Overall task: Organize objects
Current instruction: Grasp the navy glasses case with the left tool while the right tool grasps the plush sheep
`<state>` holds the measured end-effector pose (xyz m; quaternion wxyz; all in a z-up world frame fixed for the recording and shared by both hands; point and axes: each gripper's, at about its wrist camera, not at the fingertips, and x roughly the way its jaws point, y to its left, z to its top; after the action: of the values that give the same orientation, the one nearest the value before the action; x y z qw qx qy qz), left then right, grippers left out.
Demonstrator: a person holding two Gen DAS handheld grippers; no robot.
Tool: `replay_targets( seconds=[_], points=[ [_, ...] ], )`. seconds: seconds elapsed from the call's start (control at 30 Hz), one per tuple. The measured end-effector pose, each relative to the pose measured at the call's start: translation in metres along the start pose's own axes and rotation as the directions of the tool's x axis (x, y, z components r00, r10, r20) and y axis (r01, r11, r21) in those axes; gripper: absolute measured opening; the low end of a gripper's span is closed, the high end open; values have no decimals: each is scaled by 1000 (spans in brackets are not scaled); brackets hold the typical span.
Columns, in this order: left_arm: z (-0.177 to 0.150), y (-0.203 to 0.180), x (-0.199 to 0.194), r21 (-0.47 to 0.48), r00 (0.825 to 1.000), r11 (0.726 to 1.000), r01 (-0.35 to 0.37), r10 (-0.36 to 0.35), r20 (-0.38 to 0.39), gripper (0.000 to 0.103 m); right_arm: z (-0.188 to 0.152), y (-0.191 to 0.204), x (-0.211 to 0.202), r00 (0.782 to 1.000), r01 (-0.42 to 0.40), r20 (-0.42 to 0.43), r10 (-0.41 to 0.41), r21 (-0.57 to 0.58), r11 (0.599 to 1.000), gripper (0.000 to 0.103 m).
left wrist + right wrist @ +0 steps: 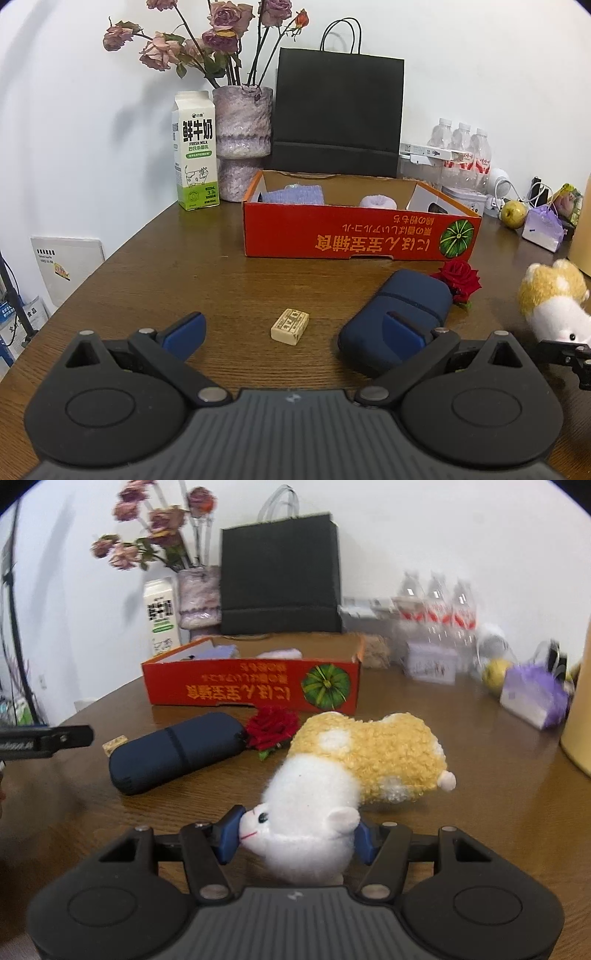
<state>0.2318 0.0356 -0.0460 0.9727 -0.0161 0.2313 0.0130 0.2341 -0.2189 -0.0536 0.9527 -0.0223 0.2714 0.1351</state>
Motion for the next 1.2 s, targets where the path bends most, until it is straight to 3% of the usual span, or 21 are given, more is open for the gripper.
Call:
replay_targets(
  seconds=[0.17,0.4,0.53,0.8,0.93,0.97,1.0,1.2],
  points=[
    [-2,-3,2,17,1000,1000,10,-10,-11,103,0,5,-7,999,26,41,-24,-29,999,58],
    [0,-23,15,97,994,991,89,-83,-67,103,2,6,-13,993,70,96,-68,-17,997,58],
    [8,-44,37,170,993,983,64,-47,-105,103,2,2,-14,992,75,107,-75,1,997,59],
    [18,-73,87,208,964,961,181,-132,-229,103,2,1,-12,991,74,108,-75,12,997,59],
    [20,-68,105,126,949,972,197,-157,-274,103,2,-1,-12,992,71,105,-72,18,997,59],
    [20,-67,103,128,950,971,200,-160,-269,96,2,-2,-11,992,69,103,-70,21,997,59],
    [19,-67,100,126,952,970,206,-169,-255,80,2,-3,-11,993,67,101,-69,25,997,59],
    [9,-70,67,134,968,977,165,-134,-214,68,2,-4,-12,992,62,108,-66,40,997,59]
  ],
)
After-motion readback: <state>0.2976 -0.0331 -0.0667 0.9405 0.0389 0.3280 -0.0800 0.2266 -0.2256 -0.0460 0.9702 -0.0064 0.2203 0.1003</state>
